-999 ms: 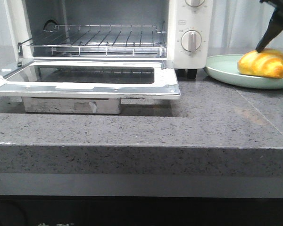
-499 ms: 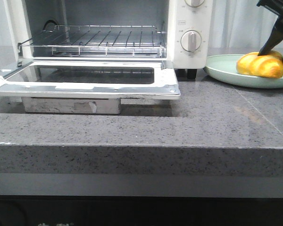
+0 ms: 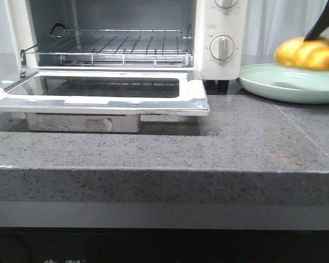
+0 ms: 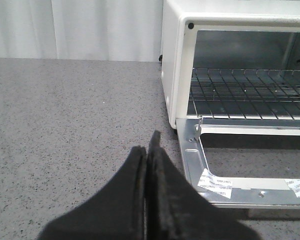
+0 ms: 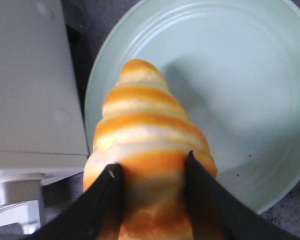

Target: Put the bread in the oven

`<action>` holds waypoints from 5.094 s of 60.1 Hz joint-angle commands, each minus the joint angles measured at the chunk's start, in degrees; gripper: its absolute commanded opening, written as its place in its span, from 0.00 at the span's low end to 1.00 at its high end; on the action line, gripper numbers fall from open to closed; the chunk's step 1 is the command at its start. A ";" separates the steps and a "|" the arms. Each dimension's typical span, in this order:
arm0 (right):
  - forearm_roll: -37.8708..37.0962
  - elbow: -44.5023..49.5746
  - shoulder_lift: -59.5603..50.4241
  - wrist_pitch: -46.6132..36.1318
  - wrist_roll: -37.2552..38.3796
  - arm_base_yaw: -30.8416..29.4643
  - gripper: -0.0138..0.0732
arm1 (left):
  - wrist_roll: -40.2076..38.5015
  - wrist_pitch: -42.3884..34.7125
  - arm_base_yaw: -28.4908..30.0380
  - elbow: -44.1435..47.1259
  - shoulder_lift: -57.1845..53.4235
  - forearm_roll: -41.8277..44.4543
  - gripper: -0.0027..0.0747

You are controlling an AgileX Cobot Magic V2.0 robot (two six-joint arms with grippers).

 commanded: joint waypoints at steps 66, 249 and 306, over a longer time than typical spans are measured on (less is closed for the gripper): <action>6.29 -11.79 6.81 -19.99 -3.26 33.96 0.14 | -0.45 -4.22 0.15 -1.49 0.34 -0.08 0.01; -26.94 34.54 -64.98 -9.10 -3.26 16.49 0.08 | -0.45 -4.22 0.15 -1.49 0.34 -0.18 0.01; -26.94 34.54 -64.98 -9.10 -3.26 16.49 0.08 | -0.45 -4.43 3.54 12.76 -17.84 -0.57 0.01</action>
